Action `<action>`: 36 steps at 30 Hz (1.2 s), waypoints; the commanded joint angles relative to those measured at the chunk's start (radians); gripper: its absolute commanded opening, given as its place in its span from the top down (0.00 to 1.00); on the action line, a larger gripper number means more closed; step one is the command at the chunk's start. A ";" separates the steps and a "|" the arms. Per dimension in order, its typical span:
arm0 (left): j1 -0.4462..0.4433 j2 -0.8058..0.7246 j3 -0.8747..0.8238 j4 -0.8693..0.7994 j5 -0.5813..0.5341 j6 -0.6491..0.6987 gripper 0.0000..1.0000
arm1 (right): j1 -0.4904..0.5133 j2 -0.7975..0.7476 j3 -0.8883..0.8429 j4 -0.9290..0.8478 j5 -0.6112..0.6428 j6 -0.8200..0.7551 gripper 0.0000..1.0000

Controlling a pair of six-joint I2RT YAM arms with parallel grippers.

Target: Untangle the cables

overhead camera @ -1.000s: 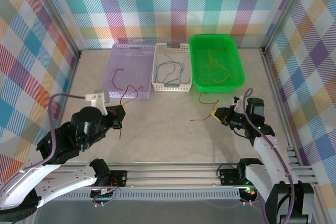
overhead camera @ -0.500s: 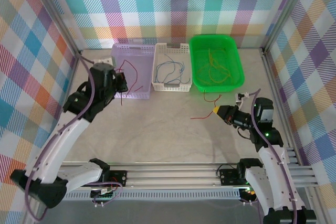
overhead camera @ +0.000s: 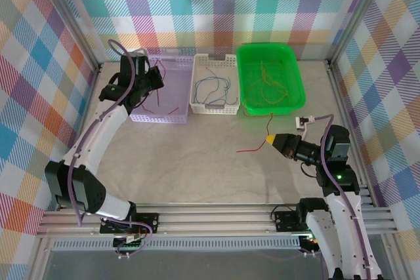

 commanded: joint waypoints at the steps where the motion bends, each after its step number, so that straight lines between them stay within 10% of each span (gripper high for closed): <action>1: 0.010 0.042 0.041 0.081 0.035 0.008 1.00 | -0.003 -0.021 0.027 0.029 -0.050 0.009 1.00; 36: 0.015 0.595 0.119 0.092 -0.031 -0.115 1.00 | 0.034 -0.072 0.073 0.006 -0.074 0.020 1.00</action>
